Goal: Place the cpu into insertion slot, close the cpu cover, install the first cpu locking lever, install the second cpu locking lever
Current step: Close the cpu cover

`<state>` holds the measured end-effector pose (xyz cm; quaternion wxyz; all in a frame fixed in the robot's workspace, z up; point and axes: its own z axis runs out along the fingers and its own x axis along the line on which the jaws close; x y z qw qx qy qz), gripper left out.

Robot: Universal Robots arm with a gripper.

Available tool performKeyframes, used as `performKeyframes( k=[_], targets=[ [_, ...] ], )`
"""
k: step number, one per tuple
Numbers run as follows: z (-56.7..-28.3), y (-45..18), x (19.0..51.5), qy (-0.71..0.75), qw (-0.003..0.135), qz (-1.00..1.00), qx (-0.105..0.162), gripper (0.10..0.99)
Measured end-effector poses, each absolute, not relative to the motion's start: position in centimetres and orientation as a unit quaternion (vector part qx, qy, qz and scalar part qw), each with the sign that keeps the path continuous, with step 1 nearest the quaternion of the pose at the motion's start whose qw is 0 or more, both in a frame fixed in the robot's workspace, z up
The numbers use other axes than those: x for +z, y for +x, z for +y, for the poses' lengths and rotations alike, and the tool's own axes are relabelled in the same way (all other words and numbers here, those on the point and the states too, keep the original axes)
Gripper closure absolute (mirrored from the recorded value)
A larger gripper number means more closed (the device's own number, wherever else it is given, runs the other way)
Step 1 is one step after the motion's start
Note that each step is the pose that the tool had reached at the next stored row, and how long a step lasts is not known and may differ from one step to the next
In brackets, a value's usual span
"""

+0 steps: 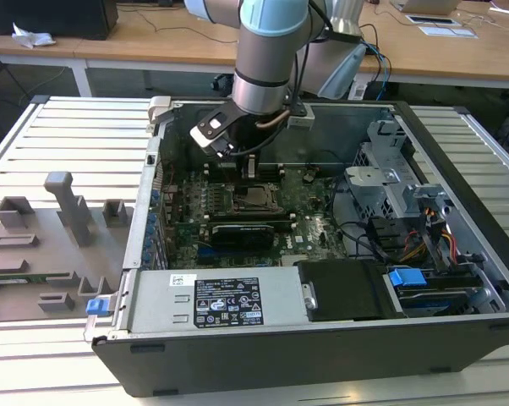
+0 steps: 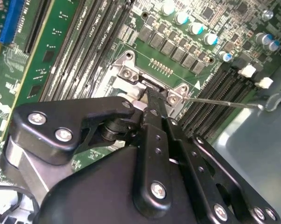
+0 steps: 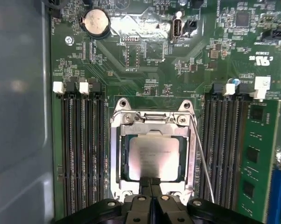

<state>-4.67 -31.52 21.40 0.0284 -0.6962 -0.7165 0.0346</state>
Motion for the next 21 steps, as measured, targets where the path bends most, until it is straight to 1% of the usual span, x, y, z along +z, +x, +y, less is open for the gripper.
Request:
performKeyframes(
  k=[3, 5, 12, 16, 21],
  targets=[
    [-31.7, -4.7, 21.6, -0.696, 0.028, -0.717, 0.034, 0.980],
    [-32.3, -4.7, 21.6, -0.696, 0.028, -0.716, 0.035, 0.980],
    [-32.3, -1.8, 21.6, -0.696, 0.033, -0.716, 0.039, 0.980],
    [-32.3, -1.1, 21.7, -0.696, 0.033, -0.716, 0.039, 0.980],
    [-32.3, -1.1, 22.9, -0.696, 0.033, -0.716, 0.039, 0.980]
  ],
)
